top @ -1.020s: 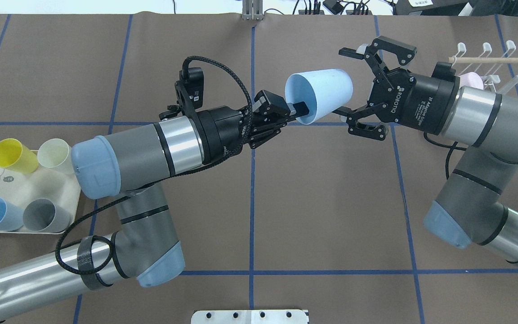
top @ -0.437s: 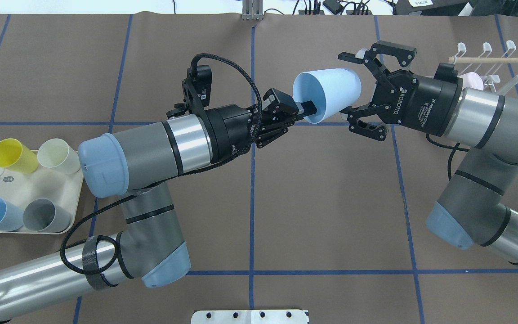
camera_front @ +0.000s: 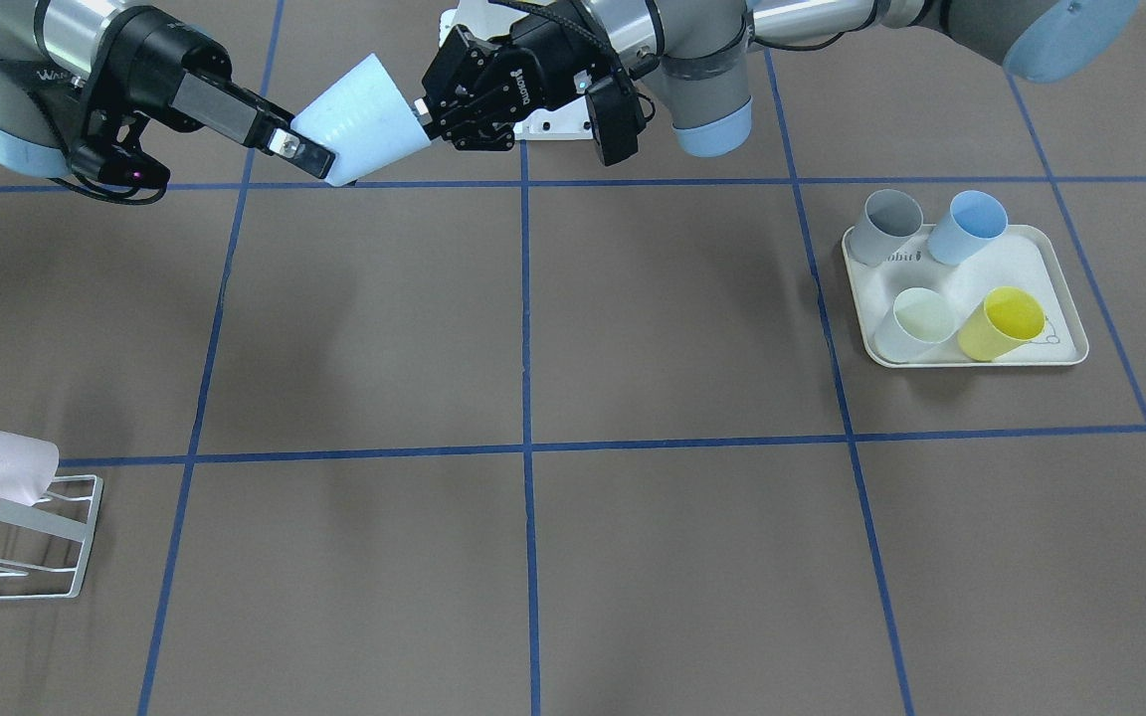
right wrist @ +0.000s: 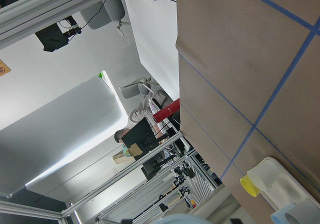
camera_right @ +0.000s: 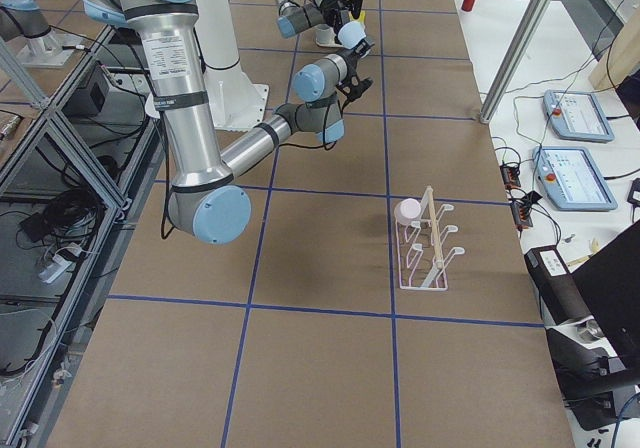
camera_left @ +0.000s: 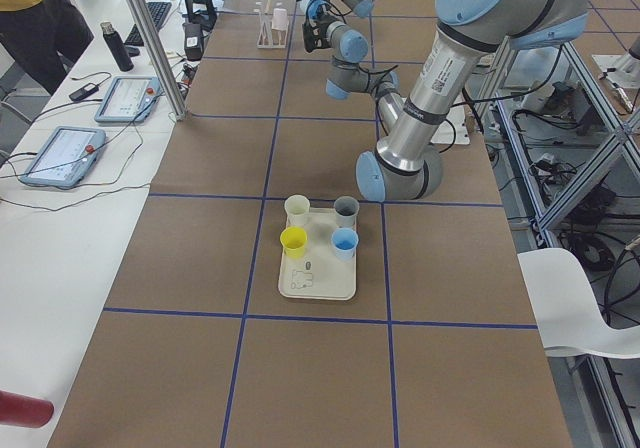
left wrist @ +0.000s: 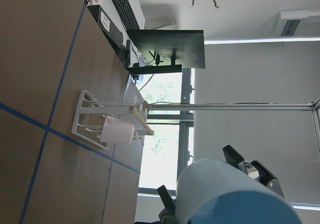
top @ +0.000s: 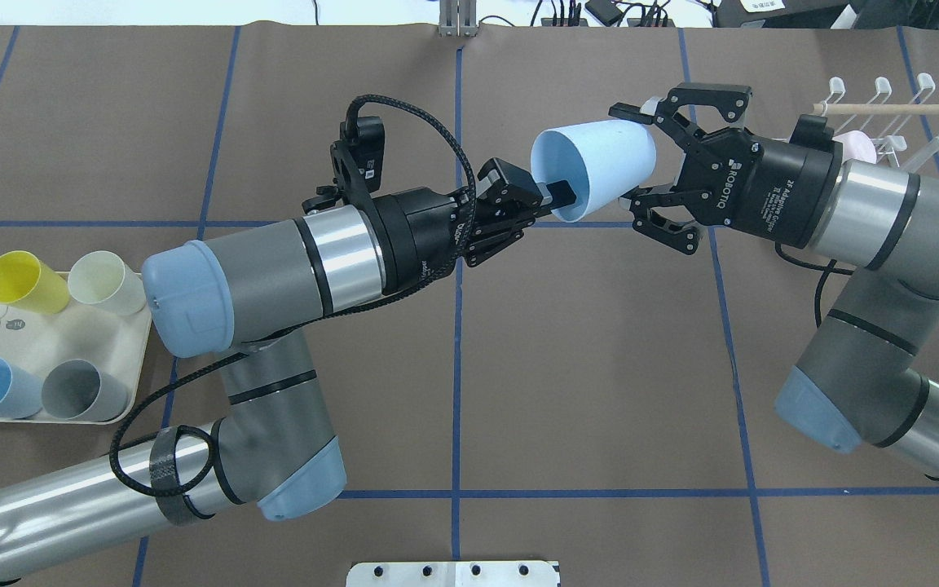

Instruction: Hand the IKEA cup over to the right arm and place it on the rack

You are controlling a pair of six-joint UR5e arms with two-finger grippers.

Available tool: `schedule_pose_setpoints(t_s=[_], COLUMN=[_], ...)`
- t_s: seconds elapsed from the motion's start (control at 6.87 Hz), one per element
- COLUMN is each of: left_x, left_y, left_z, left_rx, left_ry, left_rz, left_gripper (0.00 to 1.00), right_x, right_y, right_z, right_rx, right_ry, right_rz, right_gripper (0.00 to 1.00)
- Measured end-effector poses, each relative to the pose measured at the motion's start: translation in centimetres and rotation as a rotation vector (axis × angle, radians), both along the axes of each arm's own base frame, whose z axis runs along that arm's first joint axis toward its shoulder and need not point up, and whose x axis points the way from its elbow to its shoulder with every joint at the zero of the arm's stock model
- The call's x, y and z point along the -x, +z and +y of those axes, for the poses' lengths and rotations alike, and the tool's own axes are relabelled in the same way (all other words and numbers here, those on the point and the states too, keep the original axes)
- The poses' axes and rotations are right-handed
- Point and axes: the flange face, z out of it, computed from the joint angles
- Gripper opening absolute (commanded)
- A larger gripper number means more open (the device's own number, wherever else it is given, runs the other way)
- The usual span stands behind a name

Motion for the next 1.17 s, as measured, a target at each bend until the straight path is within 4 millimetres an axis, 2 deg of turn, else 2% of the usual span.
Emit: schedule_pose_setpoints(t_s=[0.15, 0.87, 1.17], left_x=[0.0, 0.7, 1.0], left_y=[0.0, -0.6, 0.6], left_z=[0.0, -0.4, -0.8], left_rx=[0.001, -0.002, -0.004], left_ry=[0.000, -0.012, -0.015], left_rz=[-0.003, -0.021, -0.044], left_gripper=[1.00, 1.00, 1.00], right_x=[0.0, -0.1, -0.4], right_y=[0.0, 0.1, 1.4], right_z=[0.0, 0.0, -0.2], right_rx=[-0.001, -0.005, -0.042], right_ry=[0.001, 0.005, 0.043], right_rz=[-0.001, 0.006, 0.062], right_gripper=[0.00, 0.00, 0.00])
